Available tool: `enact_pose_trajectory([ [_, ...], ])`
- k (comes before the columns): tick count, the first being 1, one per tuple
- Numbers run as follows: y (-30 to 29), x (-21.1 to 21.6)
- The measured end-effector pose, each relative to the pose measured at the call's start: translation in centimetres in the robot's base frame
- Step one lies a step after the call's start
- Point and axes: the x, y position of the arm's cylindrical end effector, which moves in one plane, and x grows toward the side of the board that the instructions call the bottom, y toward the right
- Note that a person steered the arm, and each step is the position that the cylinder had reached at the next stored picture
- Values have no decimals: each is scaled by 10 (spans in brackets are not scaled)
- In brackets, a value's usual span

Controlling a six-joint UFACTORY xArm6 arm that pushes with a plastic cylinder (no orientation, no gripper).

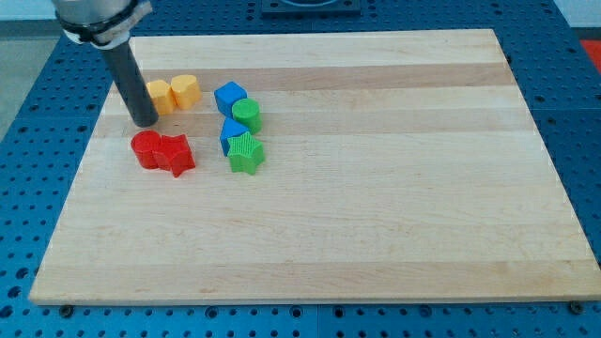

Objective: Slide the yellow hexagon closer to the yellow heart

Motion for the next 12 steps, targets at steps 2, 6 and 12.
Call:
enact_pose_trajectory([
  [2,-7,-12],
  [6,59,-55],
  [12,65,-87],
])
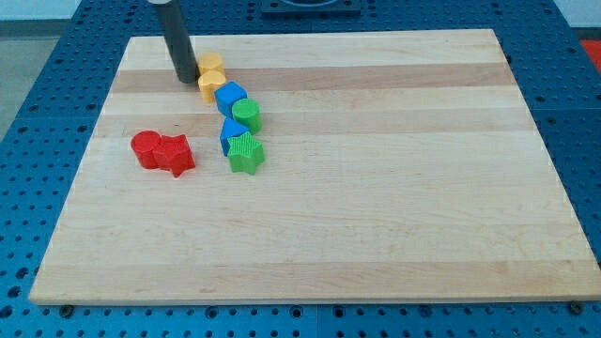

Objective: Slide the yellow hexagon closer to the yellow heart

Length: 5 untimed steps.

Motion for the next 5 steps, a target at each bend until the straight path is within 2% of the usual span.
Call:
enact_pose_trajectory([
  [1,23,-14],
  [3,31,-22],
  [5,-12,11],
])
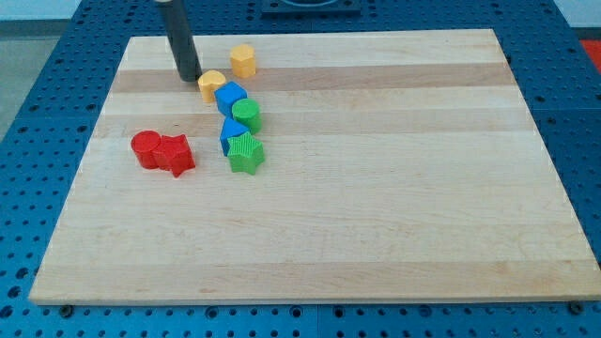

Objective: Slide the yellow hexagon closer to the yellow heart

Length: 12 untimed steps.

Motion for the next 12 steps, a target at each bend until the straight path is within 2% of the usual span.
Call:
enact_pose_trajectory([
  [2,3,24],
  [3,31,26],
  [6,32,25],
  [8,-9,54],
  [9,-12,64],
  [10,-17,105],
  [11,-17,107],
  [12,-9,131],
])
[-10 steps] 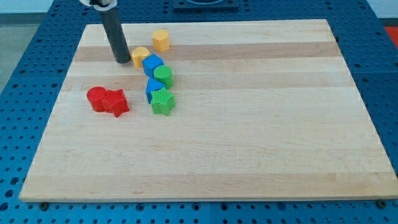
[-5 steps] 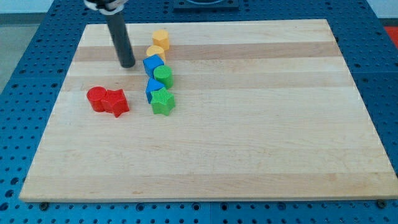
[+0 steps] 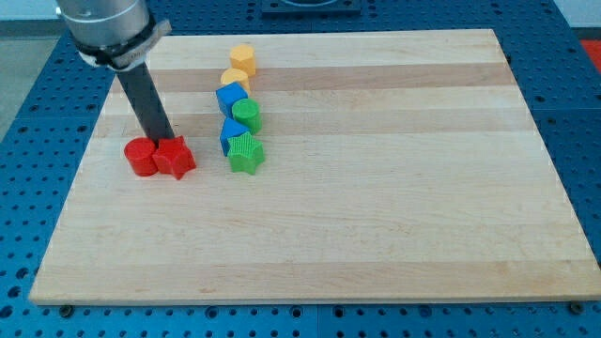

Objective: Slide the yellow hexagon closer to the yellow heart

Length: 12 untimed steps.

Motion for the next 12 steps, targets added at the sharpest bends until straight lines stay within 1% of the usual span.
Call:
enact_pose_trajectory([
  [1,12,21],
  [2,14,22],
  [3,46,33],
  [4,66,33],
  [5,62,30],
  [6,30,15],
  [7,-15,-3],
  [8,-32,-3],
  [9,-52,15],
  [11,-50,24],
  [12,-22,34],
])
